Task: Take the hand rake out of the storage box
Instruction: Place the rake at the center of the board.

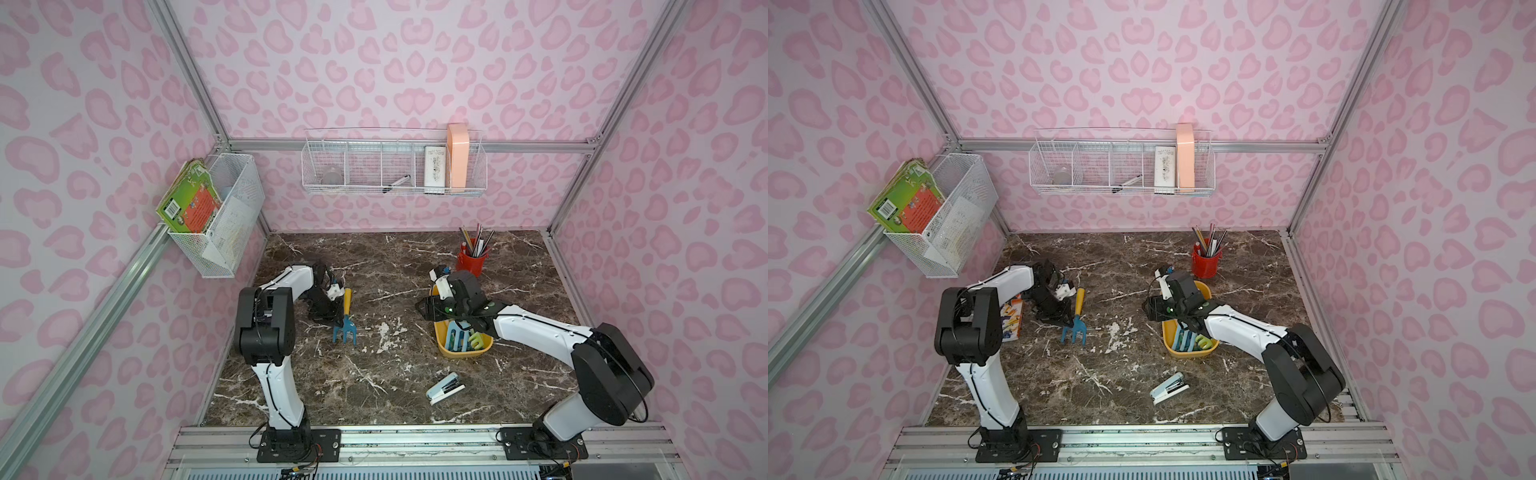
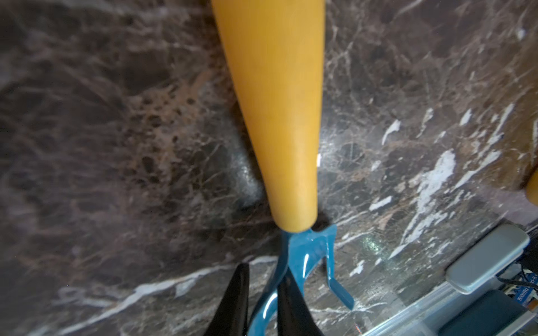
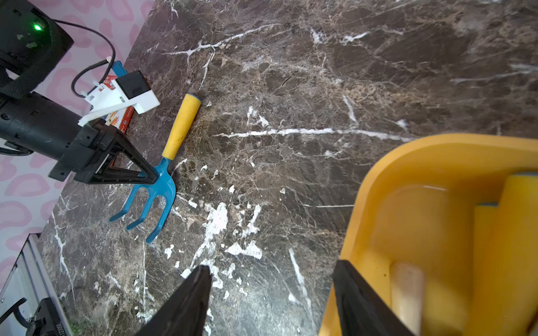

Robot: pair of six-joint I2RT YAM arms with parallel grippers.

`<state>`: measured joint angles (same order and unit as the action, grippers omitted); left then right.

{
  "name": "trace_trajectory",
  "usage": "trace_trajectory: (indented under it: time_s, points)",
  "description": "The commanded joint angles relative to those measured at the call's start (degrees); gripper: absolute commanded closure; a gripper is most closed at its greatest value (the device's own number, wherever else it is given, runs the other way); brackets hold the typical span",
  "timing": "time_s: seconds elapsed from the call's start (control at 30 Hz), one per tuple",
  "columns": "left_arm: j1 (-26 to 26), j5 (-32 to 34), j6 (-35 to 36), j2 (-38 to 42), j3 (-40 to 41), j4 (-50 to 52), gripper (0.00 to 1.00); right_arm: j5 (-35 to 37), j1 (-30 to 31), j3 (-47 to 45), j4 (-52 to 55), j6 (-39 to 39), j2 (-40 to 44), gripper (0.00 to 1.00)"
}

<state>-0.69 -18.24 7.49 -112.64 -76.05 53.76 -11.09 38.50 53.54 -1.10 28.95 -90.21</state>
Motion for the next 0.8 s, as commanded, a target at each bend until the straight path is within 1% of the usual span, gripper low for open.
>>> trace_trajectory:
  time_s: [0.0,0.17,0.33,0.43,0.53,0.6,0.77]
  points:
    - [0.1,3.3,-0.4,-0.1,-0.5,0.1,0.74,0.8,0.1,0.7,1.0,0.1,0.4,0.32]
    - [0.1,4.3,-0.8,0.8,-1.2,0.9,0.66,2.0,0.1,0.6,2.5,0.0,1.1,0.32]
    - [0.1,5.9,-3.0,2.2,-2.5,2.0,0.64,4.2,-1.1,0.2,6.4,-1.0,2.8,0.32]
    - [-0.6,6.5,-5.9,5.9,-2.7,1.6,0.63,7.8,-3.3,-2.0,7.6,-1.2,5.9,0.35]
    - [-3.9,11.1,-9.9,10.7,-2.2,0.6,0.62,8.8,-7.1,-3.1,10.4,-2.7,7.9,0.37]
    - [-7.5,14.4,-12.8,14.1,-0.9,-0.7,0.61,8.2,-9.6,-3.9,12.2,-4.4,8.9,0.39]
    - [-17.0,17.8,-17.5,19.3,2.6,-4.2,0.59,6.8,-13.3,-6.3,15.8,-7.6,10.5,0.43]
